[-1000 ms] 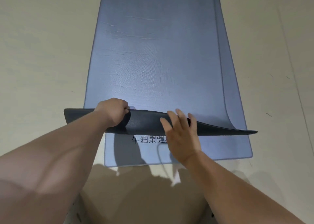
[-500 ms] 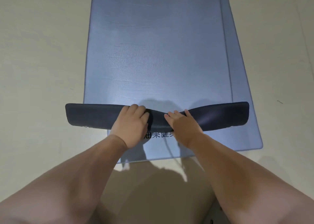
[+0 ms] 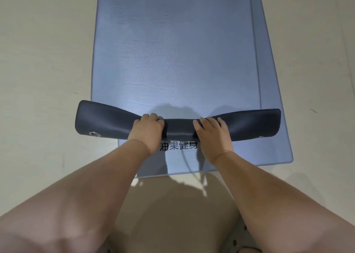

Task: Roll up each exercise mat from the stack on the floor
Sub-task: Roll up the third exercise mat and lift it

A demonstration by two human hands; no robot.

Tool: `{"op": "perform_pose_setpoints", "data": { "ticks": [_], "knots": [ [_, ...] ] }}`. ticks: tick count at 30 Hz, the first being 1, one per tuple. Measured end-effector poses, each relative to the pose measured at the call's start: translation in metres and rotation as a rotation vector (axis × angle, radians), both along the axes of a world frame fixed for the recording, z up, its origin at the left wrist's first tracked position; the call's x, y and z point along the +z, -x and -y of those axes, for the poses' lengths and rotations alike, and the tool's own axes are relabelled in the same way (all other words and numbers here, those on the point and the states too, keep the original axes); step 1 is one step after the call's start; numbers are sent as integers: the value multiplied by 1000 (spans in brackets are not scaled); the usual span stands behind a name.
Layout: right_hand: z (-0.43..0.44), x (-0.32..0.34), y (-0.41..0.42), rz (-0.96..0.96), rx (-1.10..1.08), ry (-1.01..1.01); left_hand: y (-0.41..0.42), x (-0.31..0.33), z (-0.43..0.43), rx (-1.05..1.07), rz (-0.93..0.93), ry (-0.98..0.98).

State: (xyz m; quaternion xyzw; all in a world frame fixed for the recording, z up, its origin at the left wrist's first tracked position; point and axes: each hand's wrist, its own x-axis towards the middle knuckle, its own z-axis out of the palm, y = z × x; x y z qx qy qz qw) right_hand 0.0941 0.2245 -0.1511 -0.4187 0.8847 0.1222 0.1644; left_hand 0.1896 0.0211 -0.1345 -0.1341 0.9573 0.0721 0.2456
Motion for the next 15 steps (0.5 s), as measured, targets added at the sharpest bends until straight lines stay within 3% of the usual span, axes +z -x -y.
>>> {"op": "perform_pose_setpoints", "data": {
  "ticks": [4, 7, 9, 11, 15],
  "knots": [
    [14, 7, 11, 81, 27, -84, -15, 0, -1, -108, -76, 133],
    [24, 20, 24, 141, 68, -143, -11, 4, -4, -69, 5, 89],
    [29, 26, 36, 283, -14, -119, -3, 9, 2, -76, 60, 36],
    [32, 34, 47, 403, -92, -90, 5, 19, 13, -82, 59, -54],
    [38, 55, 62, 609, -165, -123, 23, 38, 40, 21, 169, -420]
  ]
}}
